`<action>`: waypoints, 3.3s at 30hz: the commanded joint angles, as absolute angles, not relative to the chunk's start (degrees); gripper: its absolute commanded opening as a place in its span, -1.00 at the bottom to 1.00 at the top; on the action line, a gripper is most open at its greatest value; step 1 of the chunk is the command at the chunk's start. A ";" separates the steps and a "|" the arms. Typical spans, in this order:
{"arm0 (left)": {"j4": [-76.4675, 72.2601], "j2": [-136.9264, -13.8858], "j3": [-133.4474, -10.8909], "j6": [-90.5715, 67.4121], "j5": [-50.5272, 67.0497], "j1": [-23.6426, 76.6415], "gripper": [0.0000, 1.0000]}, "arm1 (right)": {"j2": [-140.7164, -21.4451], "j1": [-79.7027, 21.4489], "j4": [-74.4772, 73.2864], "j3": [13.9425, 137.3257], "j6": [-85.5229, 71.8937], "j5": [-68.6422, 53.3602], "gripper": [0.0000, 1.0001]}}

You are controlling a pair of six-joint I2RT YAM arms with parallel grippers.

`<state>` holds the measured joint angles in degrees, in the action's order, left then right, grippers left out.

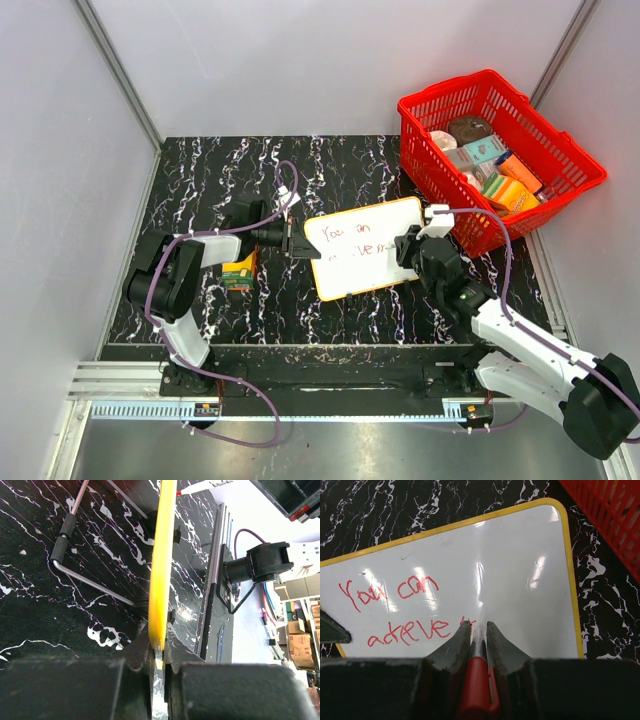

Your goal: Write a sentence on the whiteboard

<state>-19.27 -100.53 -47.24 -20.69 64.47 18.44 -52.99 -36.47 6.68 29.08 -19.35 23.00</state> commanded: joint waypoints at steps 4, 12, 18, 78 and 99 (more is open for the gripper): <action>-17.84 -98.53 -48.25 -17.93 64.16 19.42 -1.00 | -52.73 -36.12 6.50 28.39 -20.04 22.15 -1.00; -17.75 -98.61 -48.25 -17.93 64.16 19.42 -1.00 | -50.71 -36.21 7.47 29.00 -19.51 23.55 -1.00; -17.84 -98.61 -48.16 -17.93 64.07 19.51 -1.00 | -52.38 -36.12 9.23 30.85 -18.81 24.08 -1.00; -17.14 -98.17 -48.16 -17.40 63.99 19.51 -1.00 | -50.89 -36.21 8.00 31.64 -18.90 25.58 -1.00; -17.23 -98.17 -48.08 -17.31 64.16 19.51 -1.00 | -54.32 -35.51 10.99 31.55 -19.51 29.00 -1.00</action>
<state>-18.79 -100.22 -47.24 -20.01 64.36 18.55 -54.24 -36.14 7.81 29.45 -19.33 26.52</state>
